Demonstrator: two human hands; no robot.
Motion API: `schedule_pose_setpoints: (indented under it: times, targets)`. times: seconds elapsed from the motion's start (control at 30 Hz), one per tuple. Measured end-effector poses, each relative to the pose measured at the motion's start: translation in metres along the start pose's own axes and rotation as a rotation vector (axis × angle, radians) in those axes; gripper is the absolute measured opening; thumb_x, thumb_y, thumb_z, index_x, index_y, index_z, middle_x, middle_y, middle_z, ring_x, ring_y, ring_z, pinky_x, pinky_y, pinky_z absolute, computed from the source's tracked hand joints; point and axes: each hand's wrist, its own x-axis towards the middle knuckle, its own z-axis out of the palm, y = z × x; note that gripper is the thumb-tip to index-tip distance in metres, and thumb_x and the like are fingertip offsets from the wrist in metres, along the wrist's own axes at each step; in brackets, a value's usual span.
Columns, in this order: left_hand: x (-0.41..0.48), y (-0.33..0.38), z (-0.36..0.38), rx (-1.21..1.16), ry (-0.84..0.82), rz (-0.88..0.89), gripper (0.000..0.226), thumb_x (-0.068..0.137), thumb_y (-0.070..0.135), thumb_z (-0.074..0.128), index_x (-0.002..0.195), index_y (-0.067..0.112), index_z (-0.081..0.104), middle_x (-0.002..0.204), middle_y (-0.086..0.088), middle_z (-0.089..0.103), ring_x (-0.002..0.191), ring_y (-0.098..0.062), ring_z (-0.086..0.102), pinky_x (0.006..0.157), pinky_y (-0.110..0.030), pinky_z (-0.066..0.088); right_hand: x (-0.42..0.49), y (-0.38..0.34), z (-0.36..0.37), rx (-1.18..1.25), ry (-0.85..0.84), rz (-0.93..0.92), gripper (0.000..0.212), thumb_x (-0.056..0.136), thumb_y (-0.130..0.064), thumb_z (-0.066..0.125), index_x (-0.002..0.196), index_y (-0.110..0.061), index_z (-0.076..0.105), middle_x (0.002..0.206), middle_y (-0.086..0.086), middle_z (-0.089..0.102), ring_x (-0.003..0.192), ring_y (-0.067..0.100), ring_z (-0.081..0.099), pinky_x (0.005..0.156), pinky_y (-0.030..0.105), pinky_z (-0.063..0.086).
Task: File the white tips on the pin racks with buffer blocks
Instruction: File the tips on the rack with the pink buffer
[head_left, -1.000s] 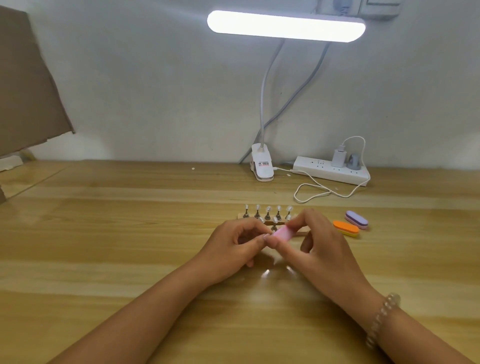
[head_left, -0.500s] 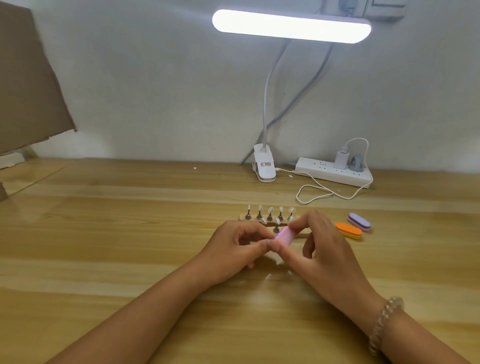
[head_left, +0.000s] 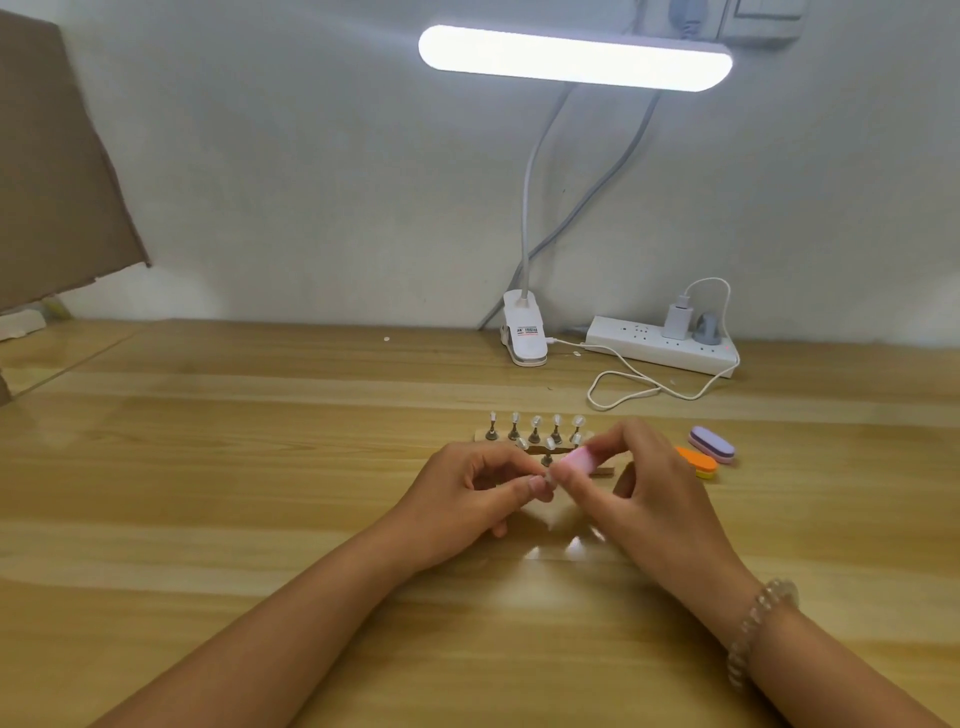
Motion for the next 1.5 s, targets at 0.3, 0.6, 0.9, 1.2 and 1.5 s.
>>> schedule_pose_setpoints:
  times: [0.3,0.6,0.9,1.2,1.5]
  targets:
    - [0.000,-0.005,0.000,0.013,0.000,-0.020,0.012,0.094,0.007,0.064,0.094,0.016,0.072,0.079,0.011,0.072,0.049,-0.011,0.059,0.053,-0.022,0.048,-0.007,-0.011,0.007,-0.022,-0.064,-0.108,0.041,0.074,-0.060,0.066,0.097,-0.028,0.055,0.094,-0.016,0.055,0.058,0.013,0.053,0.056,0.030,0.047]
    - [0.002,-0.007,0.001,0.072,-0.003,-0.014,0.016,0.090,0.003,0.065,0.093,0.015,0.074,0.083,0.006,0.072,0.054,-0.017,0.059,0.052,-0.026,0.048,-0.009,-0.010,0.009,-0.065,-0.056,-0.159,0.044,0.075,-0.065,0.061,0.094,-0.027,0.052,0.090,-0.017,0.052,0.058,0.010,0.050,0.053,0.025,0.042]
    - [0.001,-0.007,0.001,-0.032,0.011,-0.053,0.015,0.093,0.012,0.067,0.107,0.015,0.070,0.092,0.005,0.077,0.052,-0.014,0.063,0.057,-0.024,0.053,-0.005,-0.004,-0.003,0.095,0.071,-0.064,0.046,0.070,-0.058,0.070,0.101,-0.028,0.052,0.099,-0.014,0.058,0.057,0.015,0.055,0.053,0.028,0.046]
    - [0.004,-0.011,-0.002,0.043,0.008,0.005,0.014,0.094,0.011,0.065,0.096,0.022,0.074,0.077,0.013,0.068,0.048,-0.008,0.059,0.054,-0.015,0.045,-0.009,-0.007,0.000,-0.249,-0.168,-0.328,0.036,0.080,-0.045,0.068,0.109,-0.030,0.053,0.108,-0.021,0.048,0.057,0.008,0.056,0.047,0.029,0.048]
    - [0.004,-0.011,-0.002,0.130,0.030,0.013,0.018,0.092,0.009,0.067,0.091,0.026,0.074,0.073,0.018,0.067,0.046,-0.008,0.059,0.054,-0.015,0.043,-0.008,-0.012,-0.004,-0.295,-0.103,-0.314,0.043,0.082,-0.051,0.064,0.120,-0.030,0.065,0.111,-0.020,0.062,0.056,0.002,0.056,0.052,0.026,0.052]
